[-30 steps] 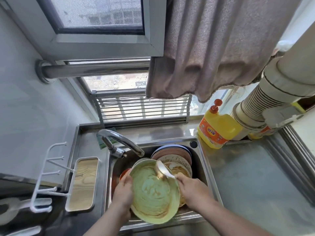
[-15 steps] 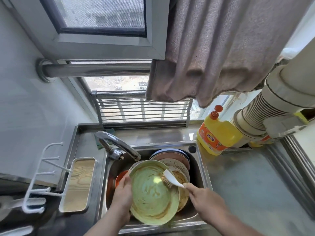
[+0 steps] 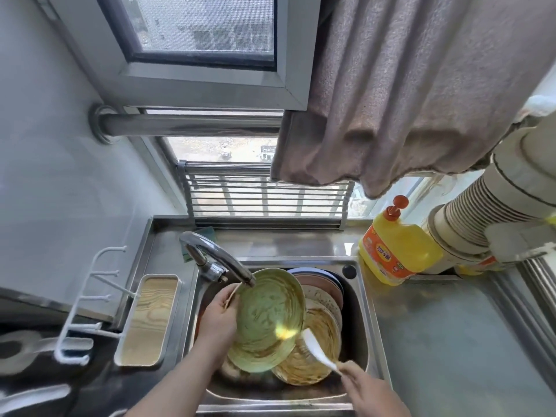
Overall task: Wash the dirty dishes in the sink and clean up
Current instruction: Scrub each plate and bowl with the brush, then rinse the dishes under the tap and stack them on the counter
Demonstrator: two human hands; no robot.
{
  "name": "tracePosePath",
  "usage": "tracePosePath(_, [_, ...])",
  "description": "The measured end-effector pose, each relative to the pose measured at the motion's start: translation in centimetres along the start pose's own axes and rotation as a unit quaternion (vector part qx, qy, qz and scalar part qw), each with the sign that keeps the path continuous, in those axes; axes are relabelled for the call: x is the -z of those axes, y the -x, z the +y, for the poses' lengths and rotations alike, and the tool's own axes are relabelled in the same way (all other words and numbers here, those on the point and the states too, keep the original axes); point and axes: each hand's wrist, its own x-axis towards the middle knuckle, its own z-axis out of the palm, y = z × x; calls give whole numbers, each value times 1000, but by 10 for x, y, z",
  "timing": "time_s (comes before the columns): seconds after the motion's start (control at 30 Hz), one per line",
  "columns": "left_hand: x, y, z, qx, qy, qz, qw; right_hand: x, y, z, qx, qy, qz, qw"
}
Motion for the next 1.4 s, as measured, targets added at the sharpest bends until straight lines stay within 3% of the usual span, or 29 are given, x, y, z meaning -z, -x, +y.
tracePosePath(0.17, [4,-19,-23,76,42,4,996,6,-12,-12,-49,-148,33,987])
tracePosePath(0.27, [9,-24,-49,147,89,14,985,-3,-21,-11,-70,-205,-40,975])
tracePosePath(0.43, [27,-25,-84,200,101,53,973,-4,-23,0,-156,-425,-171,875])
tracePosePath(0.5, [35,-25,-91,207,93,60,972,0,-26,8,-172,-434,-192,863])
tracePosePath(0.83, [10,-24,-109,238,63,27,969,9,-35,17,-148,-384,-201,889])
tracePosePath(1.03, [-7,-25,-72,190,-67,31,979,2,-38,19,-113,-376,-185,901])
tracePosePath(1.13, [-4,-35,-43,123,-144,63,980,-6,-35,17,-113,-398,-173,894])
tracePosePath(1.2, [0,-51,-28,103,-64,72,990,-10,-32,12,-104,-411,-165,890])
tracePosePath(1.3, [3,-70,-5,174,115,85,974,-13,-32,6,-92,-419,-146,891])
tracePosePath(1.4, [1,-81,1,230,163,104,954,-13,-34,3,-86,-417,-133,895])
